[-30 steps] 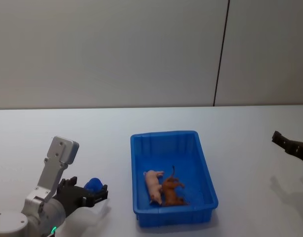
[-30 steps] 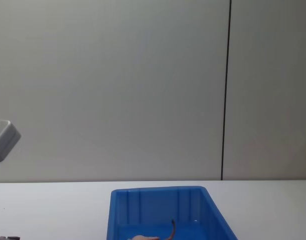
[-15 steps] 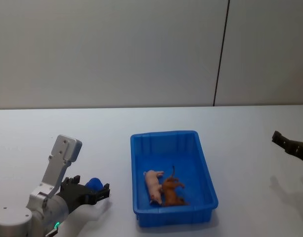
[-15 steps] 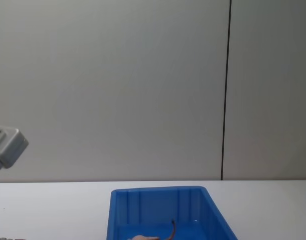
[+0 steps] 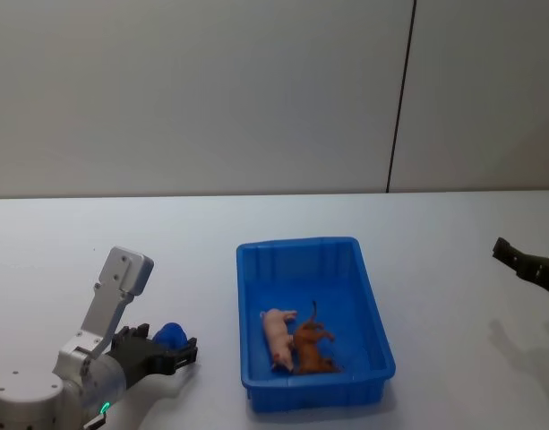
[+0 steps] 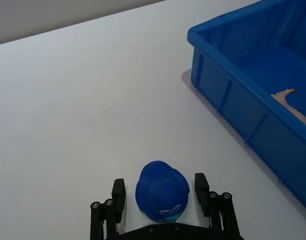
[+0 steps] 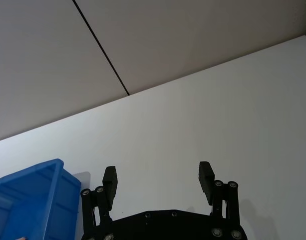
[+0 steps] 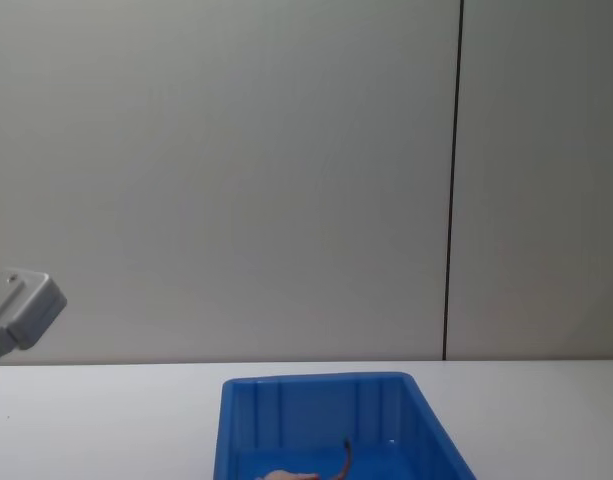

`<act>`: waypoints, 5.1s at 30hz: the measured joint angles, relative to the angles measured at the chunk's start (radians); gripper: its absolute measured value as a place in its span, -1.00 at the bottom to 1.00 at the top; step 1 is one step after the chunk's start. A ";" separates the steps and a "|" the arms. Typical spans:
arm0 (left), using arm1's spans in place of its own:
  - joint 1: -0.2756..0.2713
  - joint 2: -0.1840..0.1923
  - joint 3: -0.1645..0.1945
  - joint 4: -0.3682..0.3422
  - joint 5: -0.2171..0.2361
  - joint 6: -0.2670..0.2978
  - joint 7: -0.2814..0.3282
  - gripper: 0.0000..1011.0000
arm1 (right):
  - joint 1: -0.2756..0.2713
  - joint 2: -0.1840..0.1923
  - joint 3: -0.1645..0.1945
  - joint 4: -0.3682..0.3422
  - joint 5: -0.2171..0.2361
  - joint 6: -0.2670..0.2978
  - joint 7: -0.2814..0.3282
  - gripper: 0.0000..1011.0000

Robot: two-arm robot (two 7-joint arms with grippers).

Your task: Pick up the two dolls from the table and place them into the box.

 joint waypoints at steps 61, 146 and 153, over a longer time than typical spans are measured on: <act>-0.081 -0.028 -0.026 -0.105 -0.062 -0.169 -0.233 -0.47 | 0.000 0.000 0.000 0.000 0.000 0.000 0.000 0.98; -0.122 -0.046 0.005 -0.147 0.028 -0.263 -0.137 0.98 | -0.009 0.009 -0.015 -0.006 -0.025 -0.037 0.016 0.98; -0.098 -0.034 -0.006 -0.191 0.062 -0.291 -0.027 0.98 | -0.029 0.028 -0.047 -0.020 -0.081 -0.117 0.052 0.98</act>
